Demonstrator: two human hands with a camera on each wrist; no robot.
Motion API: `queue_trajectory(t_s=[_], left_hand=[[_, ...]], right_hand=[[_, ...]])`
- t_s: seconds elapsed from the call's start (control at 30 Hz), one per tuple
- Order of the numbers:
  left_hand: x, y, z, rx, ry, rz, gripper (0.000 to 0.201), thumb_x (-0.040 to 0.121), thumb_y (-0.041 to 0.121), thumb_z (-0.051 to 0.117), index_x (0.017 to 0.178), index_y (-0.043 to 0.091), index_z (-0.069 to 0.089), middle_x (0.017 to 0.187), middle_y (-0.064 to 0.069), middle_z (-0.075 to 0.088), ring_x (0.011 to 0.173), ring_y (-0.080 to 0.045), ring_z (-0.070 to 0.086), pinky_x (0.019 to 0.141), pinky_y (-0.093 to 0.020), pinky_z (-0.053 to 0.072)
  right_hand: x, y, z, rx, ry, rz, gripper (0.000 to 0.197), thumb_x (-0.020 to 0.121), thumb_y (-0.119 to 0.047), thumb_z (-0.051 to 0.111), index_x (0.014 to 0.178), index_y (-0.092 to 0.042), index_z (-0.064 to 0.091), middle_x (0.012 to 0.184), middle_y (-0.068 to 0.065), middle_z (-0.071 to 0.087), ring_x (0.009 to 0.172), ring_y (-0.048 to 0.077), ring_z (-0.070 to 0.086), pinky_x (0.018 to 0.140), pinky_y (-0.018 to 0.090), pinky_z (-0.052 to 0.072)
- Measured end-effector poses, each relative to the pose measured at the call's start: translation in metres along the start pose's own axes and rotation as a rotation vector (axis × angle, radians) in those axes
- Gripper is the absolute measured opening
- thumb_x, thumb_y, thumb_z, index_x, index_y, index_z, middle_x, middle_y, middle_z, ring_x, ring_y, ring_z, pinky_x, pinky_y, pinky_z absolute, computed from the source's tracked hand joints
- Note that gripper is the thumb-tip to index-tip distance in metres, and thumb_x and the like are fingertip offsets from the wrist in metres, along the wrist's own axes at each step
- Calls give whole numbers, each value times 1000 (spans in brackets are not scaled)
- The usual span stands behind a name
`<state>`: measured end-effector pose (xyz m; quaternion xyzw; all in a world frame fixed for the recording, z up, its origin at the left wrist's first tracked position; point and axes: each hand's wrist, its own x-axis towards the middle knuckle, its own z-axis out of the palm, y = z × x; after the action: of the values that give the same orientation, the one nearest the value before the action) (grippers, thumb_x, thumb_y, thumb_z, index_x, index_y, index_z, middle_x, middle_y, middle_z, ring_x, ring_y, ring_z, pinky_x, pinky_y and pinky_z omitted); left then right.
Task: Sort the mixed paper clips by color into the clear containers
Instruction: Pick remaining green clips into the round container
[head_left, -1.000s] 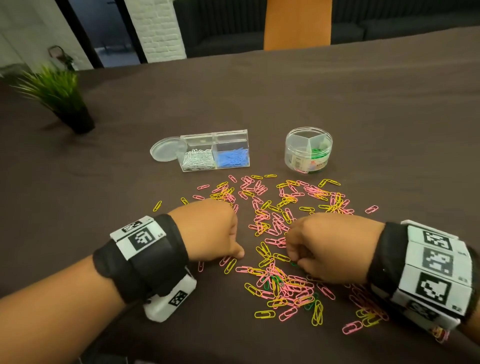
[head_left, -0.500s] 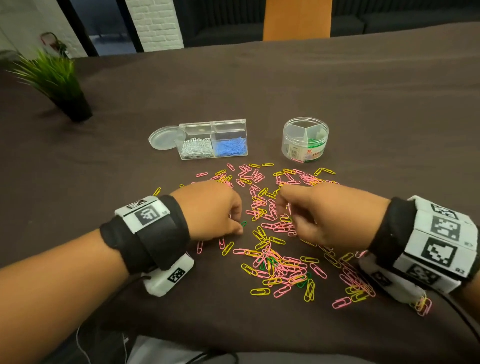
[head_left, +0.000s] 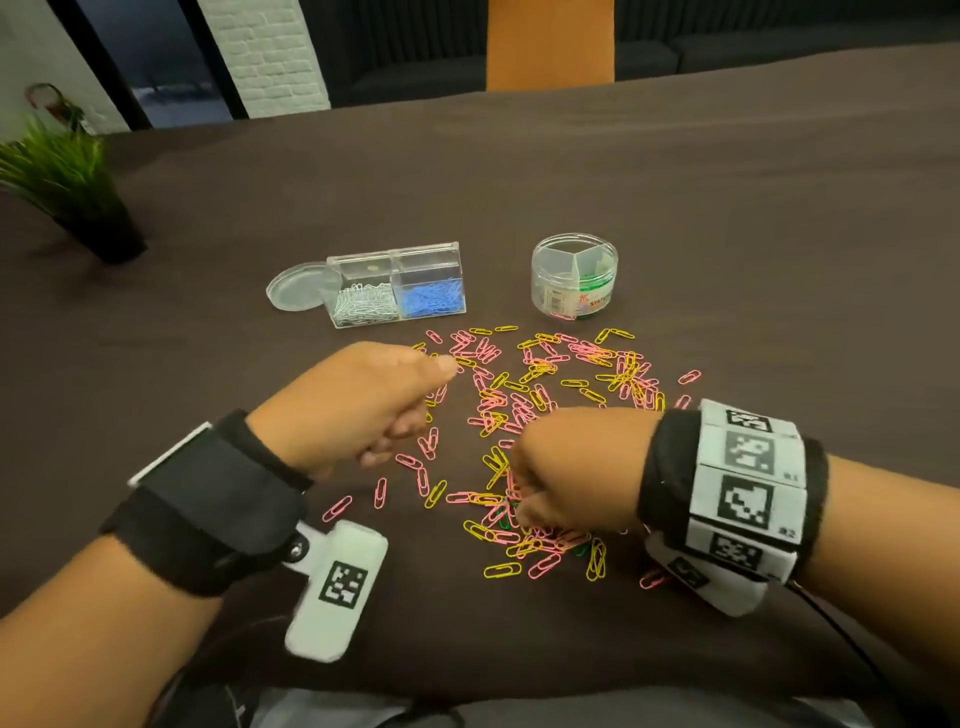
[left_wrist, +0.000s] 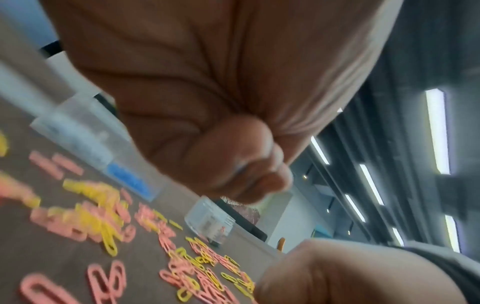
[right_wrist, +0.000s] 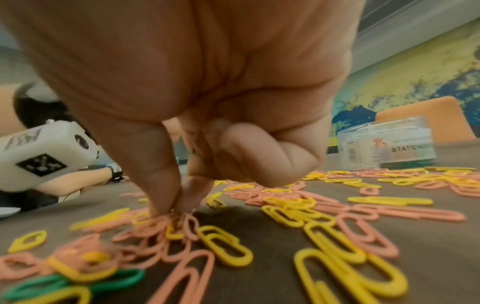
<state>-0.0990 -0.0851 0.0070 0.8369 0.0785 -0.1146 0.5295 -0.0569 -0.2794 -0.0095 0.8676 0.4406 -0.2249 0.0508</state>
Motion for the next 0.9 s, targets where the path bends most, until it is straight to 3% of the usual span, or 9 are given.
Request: queue_trajectory(t_s=[0.13,0.23,0.3,0.4,0.5,0.57,0.63,0.8,0.9], left_hand=[[-11,0,-2,474,-70,115,8,102,28,46,94,30,48,62,6,56,51,-10,45,51,-35,43],[-15,3,12,824,-182,194,12,101,31,45,105,36,55,79,11,60,66,-3,52,68,-30,46],[-17,8,25,965,-242,231,12,96,41,53,105,39,61,78,16,59,71,2,52,69,-25,43],[-14,8,38,1081,-241,210,17,88,50,62,101,39,66,71,17,54,67,3,48,59,-21,35],[-8,2,36,1126,-190,144,28,83,56,66,89,29,67,79,11,63,75,-5,57,63,-25,44],[-5,0,28,1156,-150,64,28,84,51,67,81,24,64,79,8,65,77,-10,60,62,-25,42],[-5,-2,22,1145,-116,40,24,84,44,69,77,23,62,77,9,65,76,-11,60,60,-24,39],[-9,6,39,1034,-172,174,10,86,41,69,96,38,68,67,18,51,64,4,46,54,-20,30],[-10,9,41,1080,-228,216,21,87,43,67,107,49,67,68,25,49,63,9,44,55,-16,29]], right_hand=[[-3,11,0,67,80,-13,21,96,-29,51,93,-14,65,88,6,64,83,23,61,74,33,52],[-11,24,-2,316,173,-25,14,89,-27,59,80,-17,61,75,-1,61,71,14,56,69,33,50],[-20,35,-3,481,197,-23,16,88,-28,65,78,-17,61,65,-7,59,60,7,52,62,29,49],[-38,50,1,780,179,-32,16,90,-19,67,75,-15,63,55,-11,55,49,4,47,52,20,41],[-50,64,13,1350,147,-81,15,81,-13,57,67,-15,54,60,4,45,48,13,40,42,19,36],[-57,70,23,1731,82,-166,8,73,-6,53,69,-8,46,69,13,44,49,15,37,38,19,34],[-62,73,32,1937,86,-209,16,64,-3,55,68,-9,41,74,15,47,47,13,36,35,16,33],[-58,71,42,1966,217,-117,26,59,11,47,70,-12,40,69,14,45,41,10,30,34,12,24],[-53,65,38,1615,201,-49,19,65,3,47,73,-13,51,63,4,45,45,11,30,39,18,24]])
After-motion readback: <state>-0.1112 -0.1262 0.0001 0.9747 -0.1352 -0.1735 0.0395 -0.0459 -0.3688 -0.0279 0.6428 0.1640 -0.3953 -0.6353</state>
